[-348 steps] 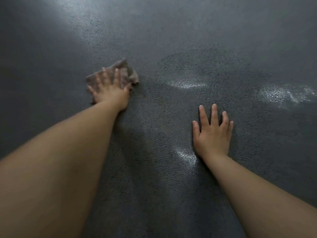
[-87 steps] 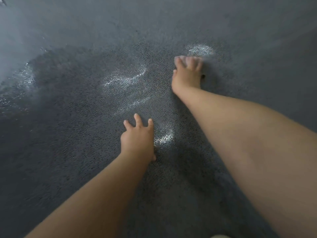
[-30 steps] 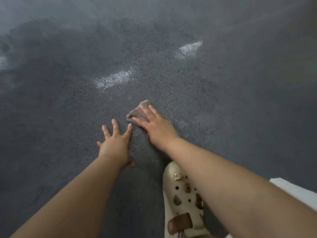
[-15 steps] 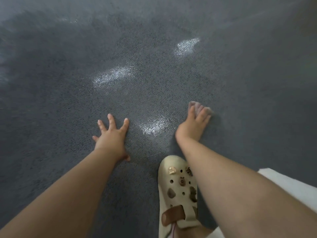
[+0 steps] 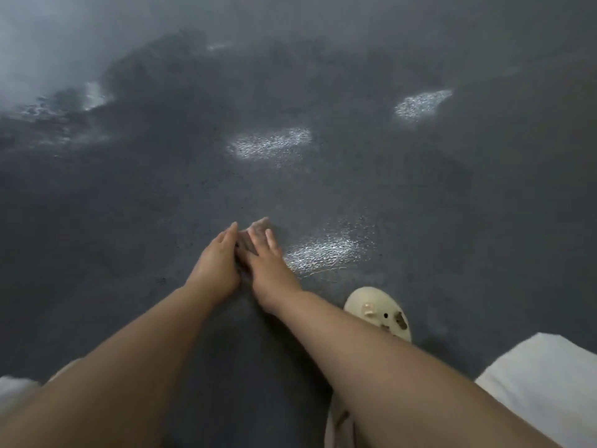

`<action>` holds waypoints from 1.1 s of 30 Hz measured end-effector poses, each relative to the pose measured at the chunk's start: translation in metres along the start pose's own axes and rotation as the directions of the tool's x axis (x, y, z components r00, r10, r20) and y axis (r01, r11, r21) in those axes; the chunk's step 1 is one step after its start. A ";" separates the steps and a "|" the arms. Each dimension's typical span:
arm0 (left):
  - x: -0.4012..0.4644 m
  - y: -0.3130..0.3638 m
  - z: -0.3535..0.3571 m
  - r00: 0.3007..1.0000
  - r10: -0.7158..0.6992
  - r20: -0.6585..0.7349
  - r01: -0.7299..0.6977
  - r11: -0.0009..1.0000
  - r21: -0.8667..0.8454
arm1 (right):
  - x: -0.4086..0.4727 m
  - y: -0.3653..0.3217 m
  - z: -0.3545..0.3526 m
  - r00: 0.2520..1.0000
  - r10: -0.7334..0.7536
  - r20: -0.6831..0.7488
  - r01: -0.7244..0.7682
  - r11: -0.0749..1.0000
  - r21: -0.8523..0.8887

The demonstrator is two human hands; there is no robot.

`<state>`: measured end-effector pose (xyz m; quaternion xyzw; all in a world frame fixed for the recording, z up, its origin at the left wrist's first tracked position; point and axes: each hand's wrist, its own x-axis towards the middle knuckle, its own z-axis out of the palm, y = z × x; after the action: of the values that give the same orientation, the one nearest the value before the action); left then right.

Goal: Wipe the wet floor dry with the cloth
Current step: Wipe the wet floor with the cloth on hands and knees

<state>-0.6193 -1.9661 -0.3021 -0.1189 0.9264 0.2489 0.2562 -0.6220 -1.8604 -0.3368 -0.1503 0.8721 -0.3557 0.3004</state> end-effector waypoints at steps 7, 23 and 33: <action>-0.015 -0.005 0.004 0.969 -0.232 -0.084 0.200 0.938 -0.283 | -0.001 0.001 -0.026 0.969 0.072 -0.237 -0.047 0.993 0.107; -0.032 -0.037 -0.011 0.932 -0.357 0.056 0.271 0.587 -0.763 | 0.002 -0.011 -0.069 0.946 0.189 0.264 -0.253 0.939 0.233; -0.023 -0.025 0.013 0.976 -0.129 -0.178 0.120 0.991 -0.061 | -0.011 0.016 -0.037 0.929 -0.003 -0.370 -0.143 0.919 -0.367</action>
<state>-0.5852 -1.9785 -0.3097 -0.2051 0.9301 0.2436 0.1830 -0.6377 -1.8243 -0.3222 -0.1066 0.9703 -0.1867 0.1108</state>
